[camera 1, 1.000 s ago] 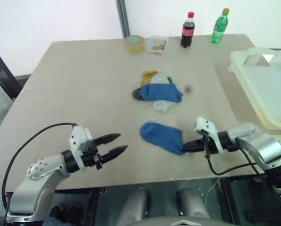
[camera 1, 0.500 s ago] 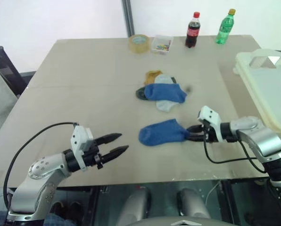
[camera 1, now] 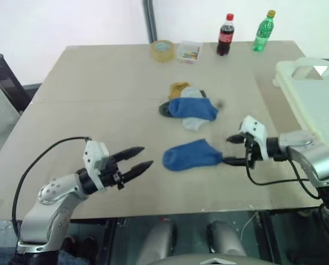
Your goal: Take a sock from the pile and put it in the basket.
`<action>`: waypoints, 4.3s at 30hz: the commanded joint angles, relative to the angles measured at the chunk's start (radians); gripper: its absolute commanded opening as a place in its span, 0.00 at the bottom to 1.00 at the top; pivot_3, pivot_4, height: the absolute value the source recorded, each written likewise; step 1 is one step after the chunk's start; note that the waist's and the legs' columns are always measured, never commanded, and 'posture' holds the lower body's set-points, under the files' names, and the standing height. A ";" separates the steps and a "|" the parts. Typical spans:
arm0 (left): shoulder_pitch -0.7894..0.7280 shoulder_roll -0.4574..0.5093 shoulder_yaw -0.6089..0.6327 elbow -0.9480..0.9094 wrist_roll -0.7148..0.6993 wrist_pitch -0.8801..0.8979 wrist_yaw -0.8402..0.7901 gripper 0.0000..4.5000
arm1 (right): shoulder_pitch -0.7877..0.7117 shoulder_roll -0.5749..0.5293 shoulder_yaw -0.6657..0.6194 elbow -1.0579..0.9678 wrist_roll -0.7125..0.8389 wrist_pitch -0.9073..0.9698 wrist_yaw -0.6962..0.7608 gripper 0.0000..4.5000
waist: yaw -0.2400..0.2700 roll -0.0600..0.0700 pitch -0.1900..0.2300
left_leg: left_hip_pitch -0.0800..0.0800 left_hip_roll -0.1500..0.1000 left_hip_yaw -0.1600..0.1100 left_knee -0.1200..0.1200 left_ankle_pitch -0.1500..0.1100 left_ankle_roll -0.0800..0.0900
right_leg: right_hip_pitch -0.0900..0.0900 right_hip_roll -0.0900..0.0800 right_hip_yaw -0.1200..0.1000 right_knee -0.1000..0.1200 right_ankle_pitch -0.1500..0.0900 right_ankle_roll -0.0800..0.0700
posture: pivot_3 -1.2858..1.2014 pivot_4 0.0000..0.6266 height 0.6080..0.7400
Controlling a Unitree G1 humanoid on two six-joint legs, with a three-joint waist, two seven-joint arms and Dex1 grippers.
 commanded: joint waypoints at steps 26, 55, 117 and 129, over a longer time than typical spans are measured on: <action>-0.067 -0.026 0.025 0.018 -0.003 -0.060 0.055 0.64 | -0.344 0.462 -0.365 0.655 0.084 0.104 -0.526 0.83 | -0.025 0.000 0.000 | -0.001 -0.001 0.002 0.000 0.003 -0.004 | -0.003 0.001 0.001 0.004 0.000 0.000 | 0.52 0.24 1.00; -0.061 -0.013 0.015 0.032 0.011 -0.061 0.040 0.64 | -0.210 0.391 -0.240 0.312 0.136 0.240 -0.383 0.00 | -0.025 0.000 0.000 | -0.001 -0.001 0.003 0.000 0.003 -0.004 | -0.004 0.001 0.003 0.006 0.000 0.000 | 0.52 0.24 1.00; -0.101 -0.018 -0.055 0.081 0.081 -0.023 0.075 0.64 | -0.265 0.341 -0.182 0.490 0.026 0.050 -0.432 0.01 | -0.022 0.000 0.001 | -0.001 -0.001 0.004 0.000 0.003 -0.004 | -0.004 0.001 0.003 0.004 0.000 0.000 | 0.52 0.24 1.00; -0.474 -0.252 -0.256 0.417 0.220 0.248 0.353 0.64 | -0.259 0.375 -0.156 0.494 -0.020 0.010 -0.428 0.01 | -0.024 -0.001 0.001 | -0.001 -0.003 0.004 0.003 0.003 -0.004 | -0.004 0.003 0.002 0.008 0.000 0.000 | 0.52 0.24 1.00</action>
